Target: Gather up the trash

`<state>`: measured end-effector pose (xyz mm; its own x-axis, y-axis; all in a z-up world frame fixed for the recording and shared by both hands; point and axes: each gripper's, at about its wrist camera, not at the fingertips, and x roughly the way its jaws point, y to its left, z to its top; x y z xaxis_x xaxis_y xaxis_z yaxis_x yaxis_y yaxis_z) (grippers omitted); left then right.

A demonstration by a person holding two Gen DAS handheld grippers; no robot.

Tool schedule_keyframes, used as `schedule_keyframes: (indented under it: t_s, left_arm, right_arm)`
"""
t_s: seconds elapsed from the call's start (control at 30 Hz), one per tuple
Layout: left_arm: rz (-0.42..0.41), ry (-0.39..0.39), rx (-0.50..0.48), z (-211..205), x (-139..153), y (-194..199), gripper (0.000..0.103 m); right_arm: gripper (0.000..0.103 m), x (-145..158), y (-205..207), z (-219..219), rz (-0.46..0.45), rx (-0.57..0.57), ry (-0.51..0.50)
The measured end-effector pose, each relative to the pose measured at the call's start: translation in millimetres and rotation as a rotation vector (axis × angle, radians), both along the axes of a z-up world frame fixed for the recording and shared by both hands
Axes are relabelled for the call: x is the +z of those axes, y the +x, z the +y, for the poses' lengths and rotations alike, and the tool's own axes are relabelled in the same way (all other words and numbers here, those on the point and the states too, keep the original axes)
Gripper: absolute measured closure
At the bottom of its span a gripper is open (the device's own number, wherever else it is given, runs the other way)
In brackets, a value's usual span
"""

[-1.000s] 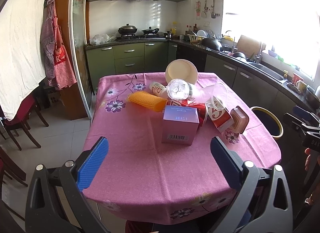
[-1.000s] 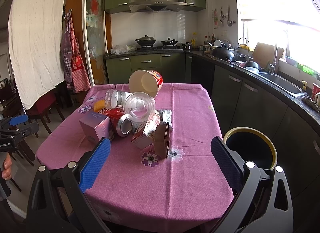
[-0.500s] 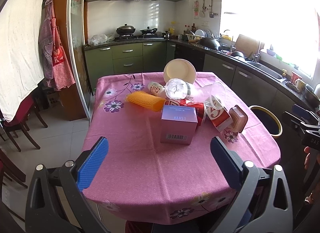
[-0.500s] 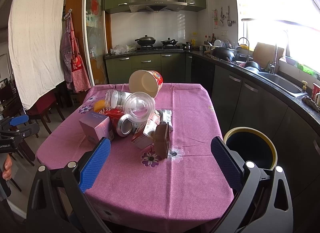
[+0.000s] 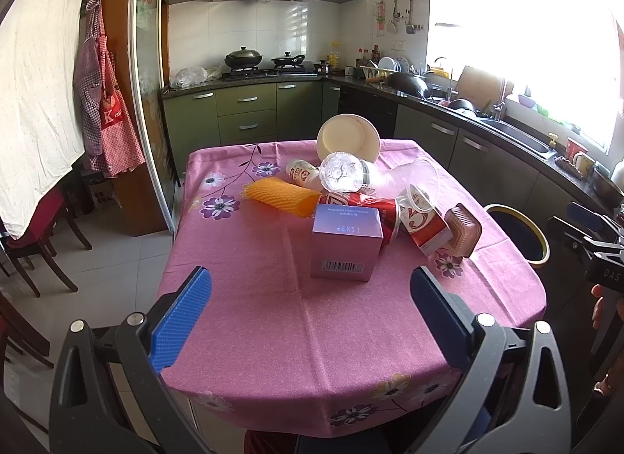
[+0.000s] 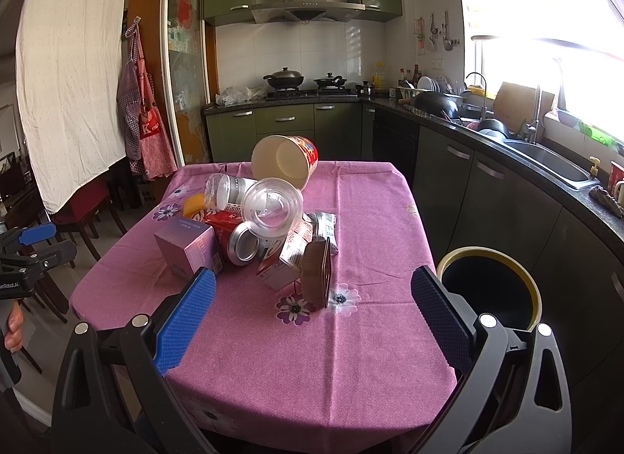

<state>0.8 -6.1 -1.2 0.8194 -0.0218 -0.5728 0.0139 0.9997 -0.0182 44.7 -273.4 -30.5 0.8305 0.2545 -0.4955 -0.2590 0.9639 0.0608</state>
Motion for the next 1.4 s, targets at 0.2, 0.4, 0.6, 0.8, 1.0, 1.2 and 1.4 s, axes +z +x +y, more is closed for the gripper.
schedule_keyframes:
  t_s: [0.2,0.4,0.6,0.8,1.0,1.2,1.4]
  left_arm:
    - [0.001,0.001,-0.004,-1.2,-1.3,-0.1,0.006]
    - [0.016,0.0,-0.013,-2.5,-5.1,2.5,0.006]
    - [0.034,-0.005,-0.012,0.5,-10.2,11.4,0.006]
    - [0.045,-0.018,0.0,12.8,-9.9,34.8,0.006]
    - [0.027,0.02,0.032,31.2,3.1,94.6,0.006]
    - [0.027,0.018,0.007,38.6,7.8,174.0,0.006]
    - [0.015,0.012,0.043,47.0,1.7,252.4,0.006]
  right_arm:
    - [0.004,-0.9,0.2,0.2,0.001,0.001,0.002]
    - [0.004,-2.2,1.4,0.4,0.004,0.0,0.002]
    - [0.004,-7.0,9.7,1.2,0.015,0.002,-0.004]
    - [0.004,8.2,42.9,0.1,0.0,0.026,-0.018]
    - [0.004,46.1,108.9,10.9,-0.068,0.117,0.016]
    - [0.004,46.4,220.0,39.1,-0.014,0.164,-0.047]
    - [0.006,13.4,322.0,74.3,0.058,0.231,-0.168]
